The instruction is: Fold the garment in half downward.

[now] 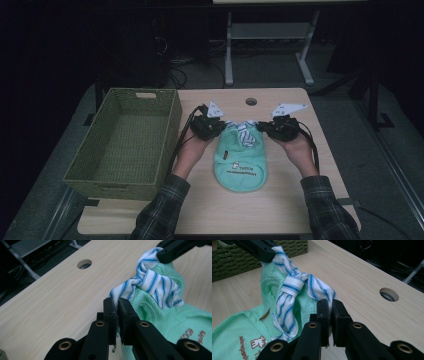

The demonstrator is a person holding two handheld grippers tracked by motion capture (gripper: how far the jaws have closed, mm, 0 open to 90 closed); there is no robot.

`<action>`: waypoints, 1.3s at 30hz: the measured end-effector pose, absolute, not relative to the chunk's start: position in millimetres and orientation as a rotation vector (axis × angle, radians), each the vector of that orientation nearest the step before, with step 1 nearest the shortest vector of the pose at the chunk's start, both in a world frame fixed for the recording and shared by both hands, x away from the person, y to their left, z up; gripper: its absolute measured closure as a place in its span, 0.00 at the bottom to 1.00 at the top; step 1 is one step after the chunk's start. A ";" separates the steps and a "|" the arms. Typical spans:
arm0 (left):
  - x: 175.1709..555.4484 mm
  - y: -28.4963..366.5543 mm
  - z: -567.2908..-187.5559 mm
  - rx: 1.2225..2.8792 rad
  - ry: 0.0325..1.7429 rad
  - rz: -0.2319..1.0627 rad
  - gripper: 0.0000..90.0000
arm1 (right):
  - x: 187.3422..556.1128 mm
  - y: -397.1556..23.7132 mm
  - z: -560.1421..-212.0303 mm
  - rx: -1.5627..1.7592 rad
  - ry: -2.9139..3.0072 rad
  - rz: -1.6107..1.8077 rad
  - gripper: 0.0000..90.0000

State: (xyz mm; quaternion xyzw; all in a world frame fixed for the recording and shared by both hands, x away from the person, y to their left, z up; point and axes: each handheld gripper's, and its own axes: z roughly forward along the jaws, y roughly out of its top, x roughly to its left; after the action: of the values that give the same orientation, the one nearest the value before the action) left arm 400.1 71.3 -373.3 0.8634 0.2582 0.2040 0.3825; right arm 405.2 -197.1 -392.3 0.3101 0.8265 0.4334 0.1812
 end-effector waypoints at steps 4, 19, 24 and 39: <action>390.9 75.5 -380.2 2.202 0.630 0.504 0.94 | 395.8 -198.9 -402.0 0.856 2.337 1.247 0.95; 380.0 80.7 -368.1 2.153 0.594 0.506 0.94 | 385.2 -199.4 -394.9 0.812 2.313 1.272 0.94; 372.1 84.4 -374.3 2.169 0.577 0.481 0.94 | 373.9 -200.0 -402.2 0.811 2.315 1.298 0.94; 340.2 87.5 -383.8 2.217 0.491 0.492 0.93 | 345.9 -195.3 -414.9 0.748 2.344 1.277 0.92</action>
State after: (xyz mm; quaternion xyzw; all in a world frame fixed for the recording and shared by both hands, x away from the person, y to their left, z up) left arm 340.2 87.5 -383.8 0.8756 0.1939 0.1942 0.3976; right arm 345.9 -195.3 -414.9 0.2654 0.8311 0.4529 0.1837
